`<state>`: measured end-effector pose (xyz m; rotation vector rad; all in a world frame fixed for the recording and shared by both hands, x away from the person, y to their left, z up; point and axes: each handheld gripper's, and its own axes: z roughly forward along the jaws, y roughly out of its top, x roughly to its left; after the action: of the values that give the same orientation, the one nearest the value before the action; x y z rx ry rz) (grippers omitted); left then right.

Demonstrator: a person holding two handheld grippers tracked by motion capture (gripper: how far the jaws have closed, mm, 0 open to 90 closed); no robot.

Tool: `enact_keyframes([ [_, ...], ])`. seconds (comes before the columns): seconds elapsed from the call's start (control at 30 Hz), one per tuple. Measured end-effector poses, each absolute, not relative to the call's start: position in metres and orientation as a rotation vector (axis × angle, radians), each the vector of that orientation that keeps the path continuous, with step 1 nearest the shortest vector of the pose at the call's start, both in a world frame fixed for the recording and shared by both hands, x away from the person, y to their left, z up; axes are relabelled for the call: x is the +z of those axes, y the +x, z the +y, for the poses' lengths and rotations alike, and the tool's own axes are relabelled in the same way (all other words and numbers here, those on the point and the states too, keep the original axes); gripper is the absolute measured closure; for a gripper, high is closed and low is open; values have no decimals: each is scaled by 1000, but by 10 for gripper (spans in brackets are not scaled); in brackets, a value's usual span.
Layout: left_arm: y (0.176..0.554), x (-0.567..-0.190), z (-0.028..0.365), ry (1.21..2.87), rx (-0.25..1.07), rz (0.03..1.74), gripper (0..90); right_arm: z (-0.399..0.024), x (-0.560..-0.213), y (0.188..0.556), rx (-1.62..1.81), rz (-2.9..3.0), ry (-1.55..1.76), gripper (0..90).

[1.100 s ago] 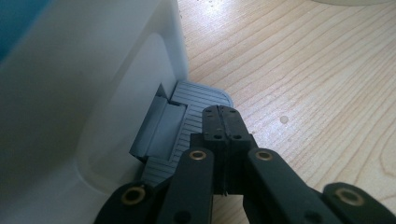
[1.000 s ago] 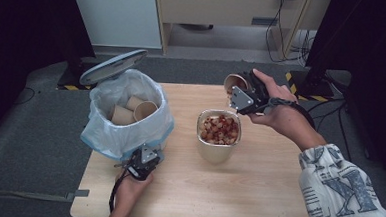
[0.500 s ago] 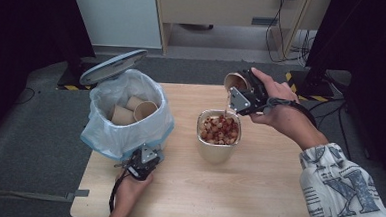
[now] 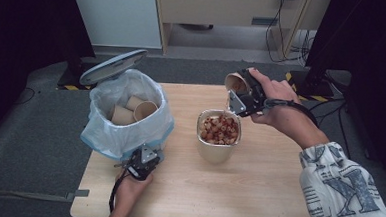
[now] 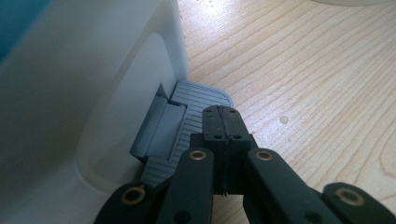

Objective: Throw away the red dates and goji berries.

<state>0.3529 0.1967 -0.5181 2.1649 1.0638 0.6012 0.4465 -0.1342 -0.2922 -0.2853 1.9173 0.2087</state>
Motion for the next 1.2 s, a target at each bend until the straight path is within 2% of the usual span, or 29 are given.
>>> enact_keyframes([
  [0.63, 353, -518, 197, 2165, 601, 1064, 898, -136, -277, 445, 192, 1883, -297, 327],
  [1.2, 353, -518, 197, 2165, 602, 1064, 898, -134, -274, 441, 36, 1800, -399, 332],
])
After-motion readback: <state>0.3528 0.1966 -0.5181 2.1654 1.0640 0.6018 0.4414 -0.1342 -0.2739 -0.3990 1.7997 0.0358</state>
